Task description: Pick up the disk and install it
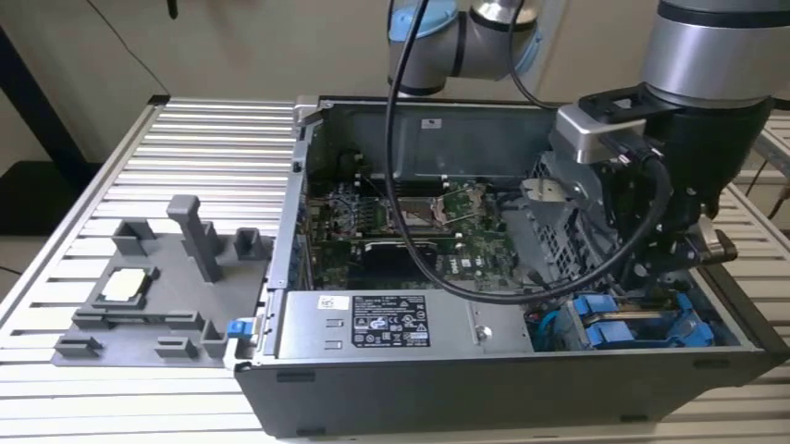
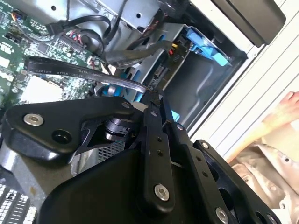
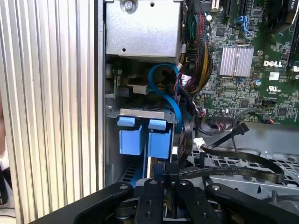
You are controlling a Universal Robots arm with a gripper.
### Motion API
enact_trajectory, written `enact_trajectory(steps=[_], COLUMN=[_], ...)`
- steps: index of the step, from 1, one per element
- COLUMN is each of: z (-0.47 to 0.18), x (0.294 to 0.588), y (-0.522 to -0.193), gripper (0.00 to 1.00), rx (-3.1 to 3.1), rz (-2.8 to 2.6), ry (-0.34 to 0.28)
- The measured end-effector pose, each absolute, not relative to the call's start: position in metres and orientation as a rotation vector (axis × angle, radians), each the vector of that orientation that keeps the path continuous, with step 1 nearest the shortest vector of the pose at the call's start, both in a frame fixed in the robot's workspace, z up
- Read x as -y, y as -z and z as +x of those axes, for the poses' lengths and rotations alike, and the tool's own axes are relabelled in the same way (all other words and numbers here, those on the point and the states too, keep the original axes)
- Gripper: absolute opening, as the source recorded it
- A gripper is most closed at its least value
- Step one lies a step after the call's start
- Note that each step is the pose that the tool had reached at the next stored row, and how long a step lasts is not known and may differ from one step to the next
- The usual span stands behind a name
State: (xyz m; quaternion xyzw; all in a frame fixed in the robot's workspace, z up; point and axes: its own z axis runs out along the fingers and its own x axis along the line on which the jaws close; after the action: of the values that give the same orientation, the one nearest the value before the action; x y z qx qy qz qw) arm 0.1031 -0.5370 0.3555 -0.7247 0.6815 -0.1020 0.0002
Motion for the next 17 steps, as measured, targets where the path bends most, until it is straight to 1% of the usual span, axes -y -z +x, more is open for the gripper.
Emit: enact_trajectory(steps=[4, 10, 11, 15, 17], z=[0.1046, 0.1048, 0.1048, 0.1048, 0.1053], x=[0.5427, 0.5433, 0.5435, 0.5438, 0.5450], y=[-0.3555, -0.3555, -0.3555, -0.3555, -0.3555], gripper=[0.16, 0.16, 0.16, 0.16, 0.16], rx=[-2.141, -2.141, -2.138, -2.119, -2.116], rz=[-2.277, -2.277, -2.272, -2.237, -2.232], ry=[0.319, 0.319, 0.309, 0.238, 0.223])
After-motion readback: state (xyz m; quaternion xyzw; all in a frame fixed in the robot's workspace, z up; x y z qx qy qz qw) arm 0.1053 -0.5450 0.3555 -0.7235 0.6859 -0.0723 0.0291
